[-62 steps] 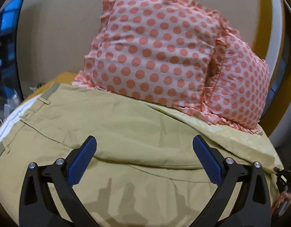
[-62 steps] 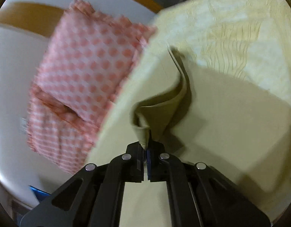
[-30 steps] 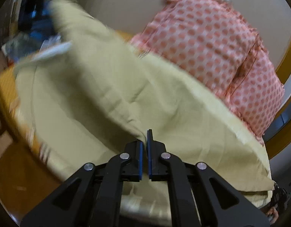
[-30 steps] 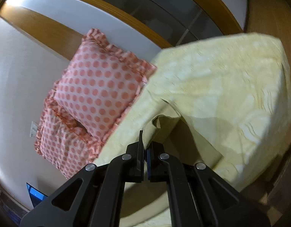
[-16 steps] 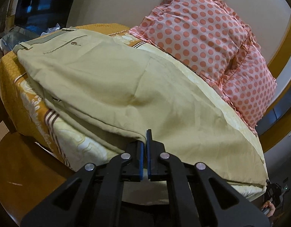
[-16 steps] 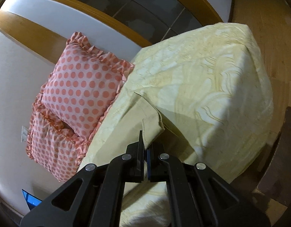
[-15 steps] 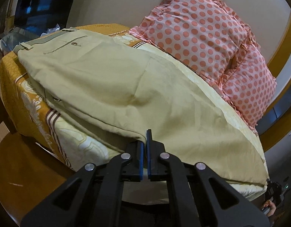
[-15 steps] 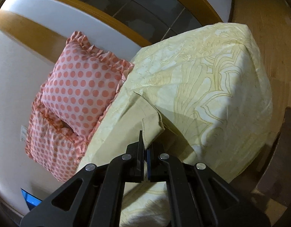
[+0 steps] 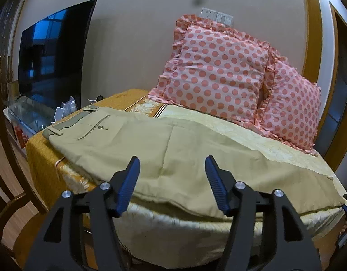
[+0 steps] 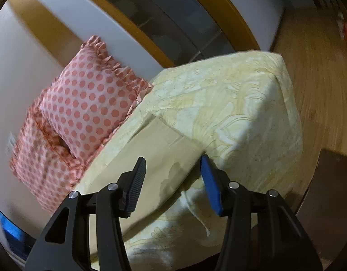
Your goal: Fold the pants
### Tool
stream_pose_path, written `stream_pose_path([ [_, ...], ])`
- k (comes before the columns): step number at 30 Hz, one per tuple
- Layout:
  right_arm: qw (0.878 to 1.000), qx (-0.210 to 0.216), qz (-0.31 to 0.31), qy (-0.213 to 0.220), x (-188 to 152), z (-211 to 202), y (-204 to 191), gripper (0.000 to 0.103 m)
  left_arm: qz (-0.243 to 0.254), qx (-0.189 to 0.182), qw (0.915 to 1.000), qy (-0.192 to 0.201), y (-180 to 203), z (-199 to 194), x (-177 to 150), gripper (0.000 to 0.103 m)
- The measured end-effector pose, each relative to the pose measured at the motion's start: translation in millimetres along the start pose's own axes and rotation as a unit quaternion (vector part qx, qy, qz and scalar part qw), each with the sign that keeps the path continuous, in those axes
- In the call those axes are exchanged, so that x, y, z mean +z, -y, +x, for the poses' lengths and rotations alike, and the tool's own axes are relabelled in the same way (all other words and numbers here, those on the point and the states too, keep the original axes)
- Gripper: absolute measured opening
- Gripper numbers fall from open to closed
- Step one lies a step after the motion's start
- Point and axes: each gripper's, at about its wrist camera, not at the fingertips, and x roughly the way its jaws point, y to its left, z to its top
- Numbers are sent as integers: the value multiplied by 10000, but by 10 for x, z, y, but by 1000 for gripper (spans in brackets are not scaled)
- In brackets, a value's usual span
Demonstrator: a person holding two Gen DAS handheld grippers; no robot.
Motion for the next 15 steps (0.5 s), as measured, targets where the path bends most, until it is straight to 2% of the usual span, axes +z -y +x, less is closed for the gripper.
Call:
stream_pose_path([
  [3, 9984, 266, -484, -108, -149, 61, -208, 51, -36, 21, 9998, -216, -3, 236, 8, 61],
  [5, 9971, 493, -548, -189, -197, 109, -252, 46, -119, 17, 9991, -418, -39, 419, -21, 62],
  [7, 9969, 554, -549, -38, -215, 140, -238, 42, -200, 47, 9981, -588, -68, 560, -60, 63],
  [9, 9973, 588, -427, 64, -208, 185, -187, 20, -277, 23, 9972, -695, -105, 636, -108, 65],
  [11, 9975, 592, -380, 53, -189, 248, -183, 5, -322, -11, 9964, -780, -134, 684, -152, 68],
  [12, 9976, 540, -423, 112, -179, 242, -214, 4, -335, -33, 9961, -817, -144, 702, -172, 69],
  [14, 9950, 781, -613, 131, -131, 220, -365, 3, -336, -78, 9959, -839, -163, 723, -207, 71],
  [15, 9918, 961, -827, 165, -82, 192, -560, 3, -312, -92, 9961, -823, -160, 728, -214, 71],
])
